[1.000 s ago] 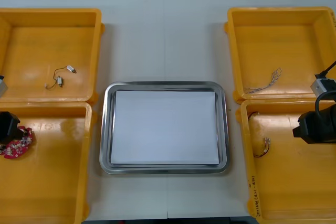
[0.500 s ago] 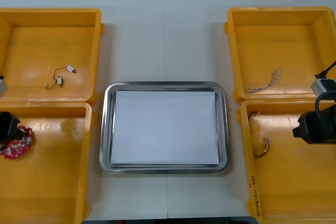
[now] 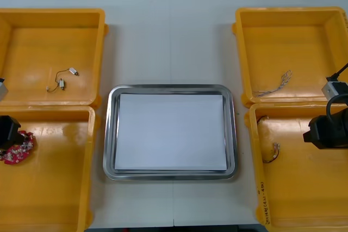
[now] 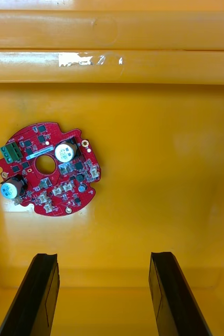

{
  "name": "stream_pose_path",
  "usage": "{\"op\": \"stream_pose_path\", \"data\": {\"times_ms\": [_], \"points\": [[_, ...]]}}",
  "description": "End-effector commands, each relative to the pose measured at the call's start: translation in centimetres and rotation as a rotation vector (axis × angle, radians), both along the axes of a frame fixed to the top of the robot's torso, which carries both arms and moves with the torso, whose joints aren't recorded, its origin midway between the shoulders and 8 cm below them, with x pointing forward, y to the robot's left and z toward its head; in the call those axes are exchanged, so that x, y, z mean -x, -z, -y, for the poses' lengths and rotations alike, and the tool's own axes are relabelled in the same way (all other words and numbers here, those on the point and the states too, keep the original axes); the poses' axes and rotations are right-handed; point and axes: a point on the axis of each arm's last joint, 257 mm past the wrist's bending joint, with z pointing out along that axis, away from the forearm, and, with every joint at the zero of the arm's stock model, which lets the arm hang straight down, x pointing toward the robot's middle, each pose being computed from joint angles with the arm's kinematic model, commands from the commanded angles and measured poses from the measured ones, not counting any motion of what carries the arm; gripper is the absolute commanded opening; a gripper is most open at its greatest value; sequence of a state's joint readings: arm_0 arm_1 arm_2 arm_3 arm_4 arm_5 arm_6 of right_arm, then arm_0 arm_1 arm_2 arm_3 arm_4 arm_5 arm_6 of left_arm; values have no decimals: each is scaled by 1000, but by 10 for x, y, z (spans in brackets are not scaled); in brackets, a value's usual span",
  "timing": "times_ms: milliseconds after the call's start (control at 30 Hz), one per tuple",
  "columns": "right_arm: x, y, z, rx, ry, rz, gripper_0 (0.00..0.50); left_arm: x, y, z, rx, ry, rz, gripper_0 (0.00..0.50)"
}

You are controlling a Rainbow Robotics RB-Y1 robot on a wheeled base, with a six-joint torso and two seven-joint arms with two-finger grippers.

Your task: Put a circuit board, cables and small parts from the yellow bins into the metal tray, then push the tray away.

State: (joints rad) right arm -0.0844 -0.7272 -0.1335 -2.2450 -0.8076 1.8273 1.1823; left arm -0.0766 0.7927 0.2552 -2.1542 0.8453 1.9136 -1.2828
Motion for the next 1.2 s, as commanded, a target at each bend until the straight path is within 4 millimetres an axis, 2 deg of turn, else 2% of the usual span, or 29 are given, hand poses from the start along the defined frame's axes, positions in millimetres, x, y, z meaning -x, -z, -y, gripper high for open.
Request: {"op": "stream_pose_path", "data": {"times_ms": [33,1200], "points": [[-1,-4,5,-35,72,14,500,4,-1,-2,-7,42,6,500],[-1,-4,5,-35,72,14,500,4,-1,-2,-7,42,6,500]]}}
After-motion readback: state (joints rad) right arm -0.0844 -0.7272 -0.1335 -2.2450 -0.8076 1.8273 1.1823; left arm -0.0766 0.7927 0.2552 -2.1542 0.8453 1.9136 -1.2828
